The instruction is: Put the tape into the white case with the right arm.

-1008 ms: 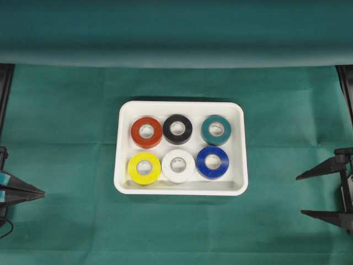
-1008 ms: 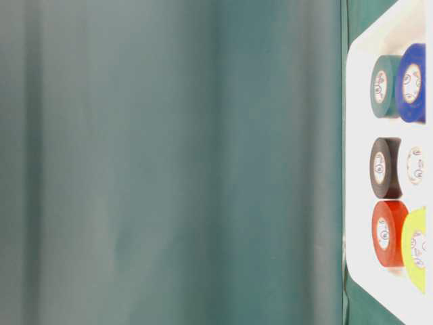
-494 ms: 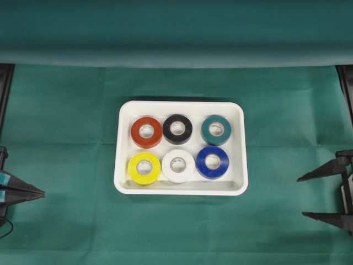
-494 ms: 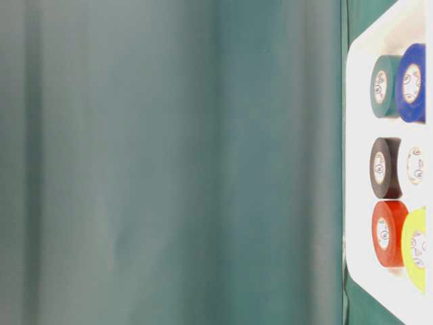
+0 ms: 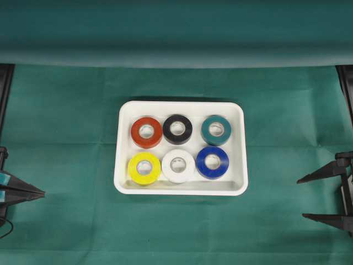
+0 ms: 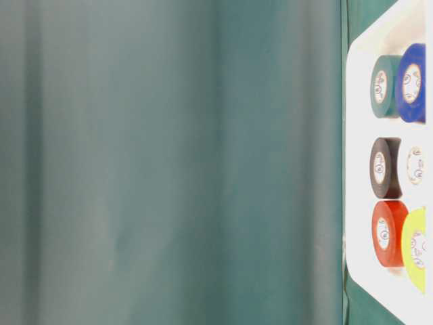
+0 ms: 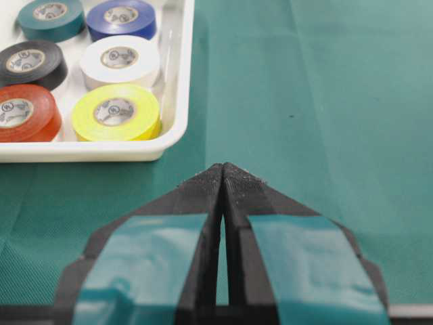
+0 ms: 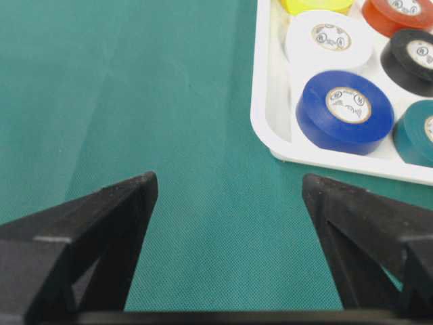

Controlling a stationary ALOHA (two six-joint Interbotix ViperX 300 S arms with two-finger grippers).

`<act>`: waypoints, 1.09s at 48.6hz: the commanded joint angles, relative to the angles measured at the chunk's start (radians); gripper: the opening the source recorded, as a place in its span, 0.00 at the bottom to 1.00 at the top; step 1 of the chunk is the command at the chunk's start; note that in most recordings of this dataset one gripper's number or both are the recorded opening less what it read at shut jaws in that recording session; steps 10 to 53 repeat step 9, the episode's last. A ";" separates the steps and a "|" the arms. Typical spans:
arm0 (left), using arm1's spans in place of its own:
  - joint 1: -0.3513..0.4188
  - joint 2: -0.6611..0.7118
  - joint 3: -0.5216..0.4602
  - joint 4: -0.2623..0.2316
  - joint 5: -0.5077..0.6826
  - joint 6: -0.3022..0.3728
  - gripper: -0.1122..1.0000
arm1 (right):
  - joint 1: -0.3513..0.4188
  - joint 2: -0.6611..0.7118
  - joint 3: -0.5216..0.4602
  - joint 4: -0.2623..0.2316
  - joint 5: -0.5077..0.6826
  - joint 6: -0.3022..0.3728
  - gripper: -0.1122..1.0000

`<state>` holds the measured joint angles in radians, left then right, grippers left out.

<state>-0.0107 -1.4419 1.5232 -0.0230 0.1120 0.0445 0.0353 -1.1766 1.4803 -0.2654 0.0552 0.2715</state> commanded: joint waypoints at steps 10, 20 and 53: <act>0.002 0.008 -0.012 -0.002 -0.011 0.002 0.10 | 0.000 0.005 -0.008 -0.002 -0.018 0.002 0.82; 0.002 0.008 -0.012 -0.002 -0.011 0.002 0.10 | 0.000 0.005 -0.008 -0.002 -0.018 0.002 0.82; 0.002 0.008 -0.012 -0.002 -0.011 0.002 0.10 | 0.000 0.005 -0.008 -0.002 -0.018 0.002 0.82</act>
